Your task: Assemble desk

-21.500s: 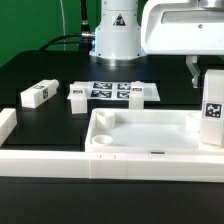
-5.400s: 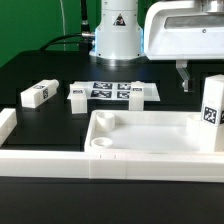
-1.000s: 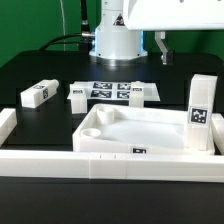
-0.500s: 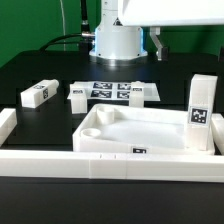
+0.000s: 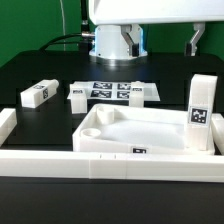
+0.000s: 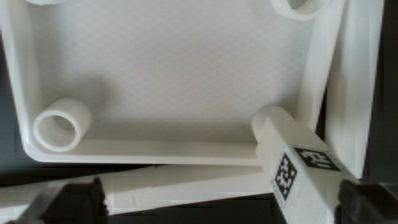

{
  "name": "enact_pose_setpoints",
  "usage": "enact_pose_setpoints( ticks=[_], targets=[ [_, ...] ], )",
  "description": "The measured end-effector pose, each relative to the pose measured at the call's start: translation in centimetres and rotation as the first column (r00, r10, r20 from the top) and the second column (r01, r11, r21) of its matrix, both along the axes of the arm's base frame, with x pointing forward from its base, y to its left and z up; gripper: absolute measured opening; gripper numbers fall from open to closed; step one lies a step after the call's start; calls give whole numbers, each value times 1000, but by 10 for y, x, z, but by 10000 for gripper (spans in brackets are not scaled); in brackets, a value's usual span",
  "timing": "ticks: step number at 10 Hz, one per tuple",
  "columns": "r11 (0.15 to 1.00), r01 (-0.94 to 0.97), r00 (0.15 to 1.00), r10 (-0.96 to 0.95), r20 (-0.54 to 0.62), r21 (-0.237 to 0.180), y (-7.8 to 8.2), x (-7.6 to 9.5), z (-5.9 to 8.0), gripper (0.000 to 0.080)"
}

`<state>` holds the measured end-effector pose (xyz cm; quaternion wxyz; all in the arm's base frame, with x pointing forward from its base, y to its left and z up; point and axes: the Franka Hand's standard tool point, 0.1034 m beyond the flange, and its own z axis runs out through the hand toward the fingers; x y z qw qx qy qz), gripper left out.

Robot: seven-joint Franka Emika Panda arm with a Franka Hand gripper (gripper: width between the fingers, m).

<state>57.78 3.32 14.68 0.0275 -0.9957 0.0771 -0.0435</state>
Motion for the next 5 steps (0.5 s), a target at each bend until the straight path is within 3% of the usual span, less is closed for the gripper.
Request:
enact_pose_setpoints(
  ticks=[3,5],
  targets=[
    [1000,-20,1000,20,7,-5,0,-1,-3,649],
    [999,-50,999,50,16,-18,-8,-32,-26,649]
  ],
)
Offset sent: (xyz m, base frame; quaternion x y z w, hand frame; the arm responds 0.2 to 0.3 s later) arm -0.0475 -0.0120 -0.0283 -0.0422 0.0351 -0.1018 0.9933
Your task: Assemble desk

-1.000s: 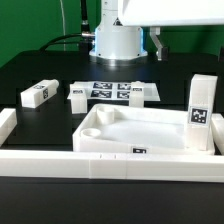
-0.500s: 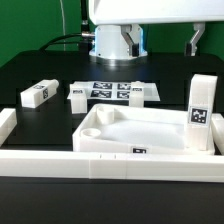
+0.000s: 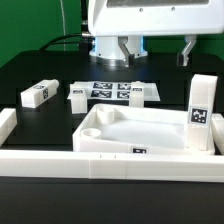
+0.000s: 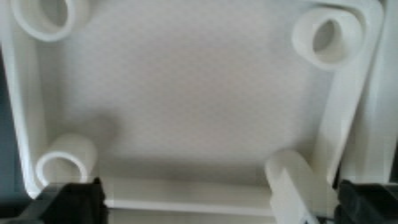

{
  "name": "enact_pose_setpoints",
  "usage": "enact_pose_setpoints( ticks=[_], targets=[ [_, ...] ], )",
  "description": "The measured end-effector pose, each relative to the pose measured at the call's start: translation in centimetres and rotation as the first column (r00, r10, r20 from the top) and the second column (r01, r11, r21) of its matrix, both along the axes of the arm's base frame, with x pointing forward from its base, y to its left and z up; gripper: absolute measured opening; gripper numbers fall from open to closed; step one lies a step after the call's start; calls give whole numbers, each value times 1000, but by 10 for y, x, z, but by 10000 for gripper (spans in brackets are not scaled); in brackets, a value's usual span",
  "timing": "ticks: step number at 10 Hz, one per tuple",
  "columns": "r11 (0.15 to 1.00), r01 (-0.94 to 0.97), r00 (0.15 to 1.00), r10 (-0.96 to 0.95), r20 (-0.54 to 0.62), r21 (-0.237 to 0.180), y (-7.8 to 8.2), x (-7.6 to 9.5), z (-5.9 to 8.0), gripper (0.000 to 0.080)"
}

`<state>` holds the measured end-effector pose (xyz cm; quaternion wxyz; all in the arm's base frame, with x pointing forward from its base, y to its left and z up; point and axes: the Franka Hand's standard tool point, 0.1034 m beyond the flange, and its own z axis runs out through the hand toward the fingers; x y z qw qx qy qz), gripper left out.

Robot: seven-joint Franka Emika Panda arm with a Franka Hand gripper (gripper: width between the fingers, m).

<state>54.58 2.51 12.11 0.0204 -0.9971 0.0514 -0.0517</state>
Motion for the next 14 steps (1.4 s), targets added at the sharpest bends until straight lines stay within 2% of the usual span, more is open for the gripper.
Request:
enact_pose_setpoints(
  ticks=[2,4,9,11,14],
  targets=[
    [997,-73,997,73,13,-21,-12,-22,-18,649],
    [988,-148,989,148,6,-35,-39,-34,-36,649],
    [991,-133,991,132,-26,-23,-38,-37,-38,649],
    [992,-126,982,126,-139,6,-32,-61,-55,649],
    [991,-129,950,134,-282,38,-25,-87,-74,649]
  ],
)
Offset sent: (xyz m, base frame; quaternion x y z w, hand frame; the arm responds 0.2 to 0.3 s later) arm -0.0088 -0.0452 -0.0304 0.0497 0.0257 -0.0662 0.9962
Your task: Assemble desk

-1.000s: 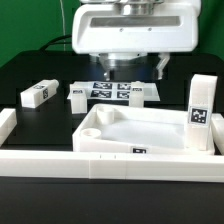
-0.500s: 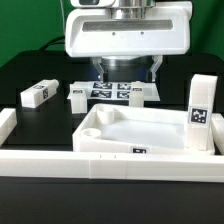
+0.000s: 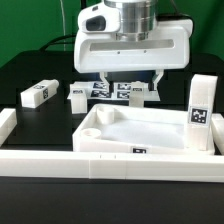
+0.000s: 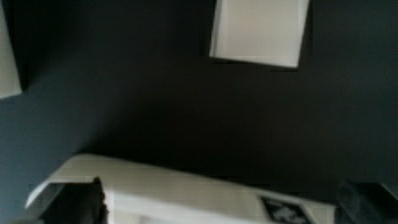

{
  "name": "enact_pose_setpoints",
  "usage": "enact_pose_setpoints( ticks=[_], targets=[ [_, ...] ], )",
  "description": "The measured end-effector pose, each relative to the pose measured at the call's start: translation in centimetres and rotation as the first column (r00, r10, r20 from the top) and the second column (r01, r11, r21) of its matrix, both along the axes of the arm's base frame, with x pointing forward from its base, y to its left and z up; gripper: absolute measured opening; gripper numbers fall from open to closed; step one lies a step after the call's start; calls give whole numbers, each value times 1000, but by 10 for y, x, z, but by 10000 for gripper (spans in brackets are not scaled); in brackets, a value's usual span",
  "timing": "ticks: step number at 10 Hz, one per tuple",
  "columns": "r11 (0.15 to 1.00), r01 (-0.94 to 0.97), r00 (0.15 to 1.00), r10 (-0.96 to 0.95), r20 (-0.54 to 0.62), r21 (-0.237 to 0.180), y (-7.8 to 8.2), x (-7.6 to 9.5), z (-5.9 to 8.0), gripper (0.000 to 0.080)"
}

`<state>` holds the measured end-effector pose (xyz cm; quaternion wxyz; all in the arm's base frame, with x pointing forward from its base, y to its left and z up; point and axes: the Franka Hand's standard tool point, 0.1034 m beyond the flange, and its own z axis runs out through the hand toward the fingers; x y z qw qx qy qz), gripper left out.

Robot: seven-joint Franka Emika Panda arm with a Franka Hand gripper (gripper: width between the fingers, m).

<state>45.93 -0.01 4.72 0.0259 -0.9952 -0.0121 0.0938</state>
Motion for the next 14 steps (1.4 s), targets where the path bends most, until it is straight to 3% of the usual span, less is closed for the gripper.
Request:
enact_pose_setpoints(
  ticks=[2,3,4,5,7,11,14],
  targets=[
    [1000,-2,994,4,-106,19,2,5,2,649],
    [1000,-4,983,10,-182,30,5,-1,2,649],
    [999,17,964,-9,-265,29,8,-4,3,649],
    [997,72,939,-68,-337,-2,10,-7,5,649],
    [984,165,922,-177,-345,-65,16,-11,0,649],
    [987,155,916,-162,-366,-50,12,-14,-3,649],
    [988,146,829,-152,-539,-54,8,-26,-9,649]
  ],
)
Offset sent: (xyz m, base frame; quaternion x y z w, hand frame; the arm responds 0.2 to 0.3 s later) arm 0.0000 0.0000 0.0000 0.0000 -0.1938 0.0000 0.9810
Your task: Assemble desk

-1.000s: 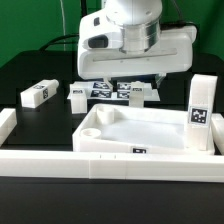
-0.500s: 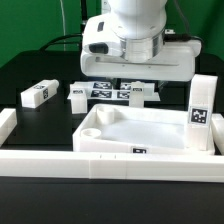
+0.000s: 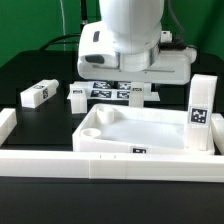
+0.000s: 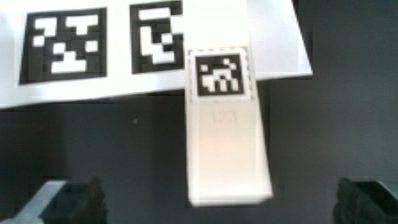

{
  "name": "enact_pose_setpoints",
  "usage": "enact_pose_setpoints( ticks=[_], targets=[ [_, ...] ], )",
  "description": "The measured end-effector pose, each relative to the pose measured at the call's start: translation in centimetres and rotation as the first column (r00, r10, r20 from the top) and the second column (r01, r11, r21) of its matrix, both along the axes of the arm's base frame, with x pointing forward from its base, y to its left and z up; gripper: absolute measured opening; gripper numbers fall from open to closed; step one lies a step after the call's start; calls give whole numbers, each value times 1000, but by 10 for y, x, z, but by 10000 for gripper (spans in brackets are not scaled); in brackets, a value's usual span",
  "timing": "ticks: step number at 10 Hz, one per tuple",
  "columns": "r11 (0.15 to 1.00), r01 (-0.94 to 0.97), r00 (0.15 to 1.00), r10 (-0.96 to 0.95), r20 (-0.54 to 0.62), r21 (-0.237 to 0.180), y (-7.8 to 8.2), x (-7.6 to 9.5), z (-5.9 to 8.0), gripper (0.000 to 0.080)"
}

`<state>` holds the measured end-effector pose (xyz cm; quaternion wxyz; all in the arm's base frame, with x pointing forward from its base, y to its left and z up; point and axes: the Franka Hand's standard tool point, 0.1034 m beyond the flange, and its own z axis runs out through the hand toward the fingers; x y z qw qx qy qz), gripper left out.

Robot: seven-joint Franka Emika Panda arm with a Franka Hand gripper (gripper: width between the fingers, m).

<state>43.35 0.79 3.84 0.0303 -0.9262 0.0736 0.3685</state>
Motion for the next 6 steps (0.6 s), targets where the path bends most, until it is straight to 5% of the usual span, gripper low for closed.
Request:
enact_pose_setpoints(
  ticks=[6],
  targets=[
    [998,-25,955,42,-294,64,4,-18,-8,649]
  ],
)
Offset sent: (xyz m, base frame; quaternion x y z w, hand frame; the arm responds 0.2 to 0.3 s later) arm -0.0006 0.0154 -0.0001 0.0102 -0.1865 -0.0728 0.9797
